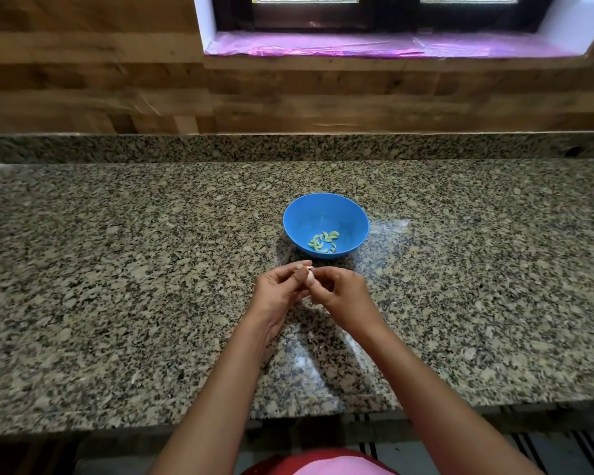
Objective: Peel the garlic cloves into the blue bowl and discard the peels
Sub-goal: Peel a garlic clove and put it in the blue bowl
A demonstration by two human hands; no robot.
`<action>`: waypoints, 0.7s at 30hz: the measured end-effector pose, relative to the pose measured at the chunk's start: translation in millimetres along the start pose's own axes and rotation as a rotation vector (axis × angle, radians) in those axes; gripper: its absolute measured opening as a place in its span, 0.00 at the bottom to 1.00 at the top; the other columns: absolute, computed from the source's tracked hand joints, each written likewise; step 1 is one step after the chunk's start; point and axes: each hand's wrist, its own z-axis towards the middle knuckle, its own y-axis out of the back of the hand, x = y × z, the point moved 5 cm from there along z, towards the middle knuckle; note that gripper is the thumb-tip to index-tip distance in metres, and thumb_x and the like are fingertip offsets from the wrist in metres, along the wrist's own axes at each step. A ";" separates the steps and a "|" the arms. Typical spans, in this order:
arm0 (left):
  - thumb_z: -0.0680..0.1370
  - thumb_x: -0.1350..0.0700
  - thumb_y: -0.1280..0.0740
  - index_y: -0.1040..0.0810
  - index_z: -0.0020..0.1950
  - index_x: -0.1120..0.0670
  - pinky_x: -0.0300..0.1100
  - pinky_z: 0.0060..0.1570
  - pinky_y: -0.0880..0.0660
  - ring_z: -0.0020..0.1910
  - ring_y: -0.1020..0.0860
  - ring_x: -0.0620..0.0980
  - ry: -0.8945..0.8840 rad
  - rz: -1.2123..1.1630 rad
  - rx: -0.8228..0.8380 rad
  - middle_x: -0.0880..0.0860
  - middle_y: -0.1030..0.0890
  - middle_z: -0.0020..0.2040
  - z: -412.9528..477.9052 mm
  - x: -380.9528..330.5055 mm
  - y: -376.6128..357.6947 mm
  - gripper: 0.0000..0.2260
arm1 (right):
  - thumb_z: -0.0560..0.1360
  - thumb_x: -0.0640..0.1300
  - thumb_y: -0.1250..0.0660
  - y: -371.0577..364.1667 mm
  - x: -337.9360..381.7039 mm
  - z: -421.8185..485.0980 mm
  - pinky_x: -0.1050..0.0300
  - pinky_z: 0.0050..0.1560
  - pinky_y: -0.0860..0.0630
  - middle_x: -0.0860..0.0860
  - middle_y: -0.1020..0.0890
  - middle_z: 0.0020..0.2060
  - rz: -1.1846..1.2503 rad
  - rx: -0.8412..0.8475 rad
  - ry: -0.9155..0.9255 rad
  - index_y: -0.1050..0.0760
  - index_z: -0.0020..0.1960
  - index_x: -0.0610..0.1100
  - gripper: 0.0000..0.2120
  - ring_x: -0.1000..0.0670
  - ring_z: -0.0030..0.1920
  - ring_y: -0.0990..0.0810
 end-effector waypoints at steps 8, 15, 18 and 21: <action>0.77 0.66 0.36 0.21 0.50 0.62 0.35 0.35 0.22 0.37 0.17 0.46 -0.015 0.060 0.012 0.54 0.16 0.40 3.2 -2.0 -2.1 0.05 | 0.76 0.44 0.33 -1.2 0.5 7.8 0.51 0.42 0.20 0.47 0.17 0.36 -0.025 0.002 -0.041 0.20 0.49 0.40 0.07 0.49 0.38 0.18; 0.76 0.67 0.36 0.22 0.55 0.67 0.35 0.37 0.21 0.36 0.18 0.44 -0.046 0.123 -0.076 0.53 0.17 0.37 8.5 4.7 -0.1 0.08 | 0.78 0.43 0.38 -16.7 -9.6 11.1 0.60 0.41 0.28 0.45 0.20 0.44 -0.199 -0.052 -0.008 0.23 0.52 0.38 0.09 0.49 0.43 0.22; 0.76 0.67 0.35 0.22 0.55 0.67 0.34 0.38 0.21 0.35 0.18 0.44 -0.038 0.101 -0.103 0.52 0.17 0.37 8.4 8.8 1.2 0.09 | 0.78 0.43 0.38 -18.1 -13.4 9.3 0.61 0.43 0.30 0.45 0.21 0.46 -0.196 -0.038 -0.002 0.23 0.54 0.38 0.10 0.49 0.46 0.23; 0.77 0.66 0.35 0.23 0.55 0.66 0.33 0.34 0.22 0.33 0.19 0.44 -0.008 0.066 -0.108 0.52 0.17 0.36 6.9 9.9 1.8 0.09 | 0.77 0.44 0.36 -17.1 -16.5 10.3 0.57 0.46 0.25 0.45 0.19 0.47 -0.155 -0.002 -0.013 0.22 0.55 0.39 0.10 0.48 0.47 0.21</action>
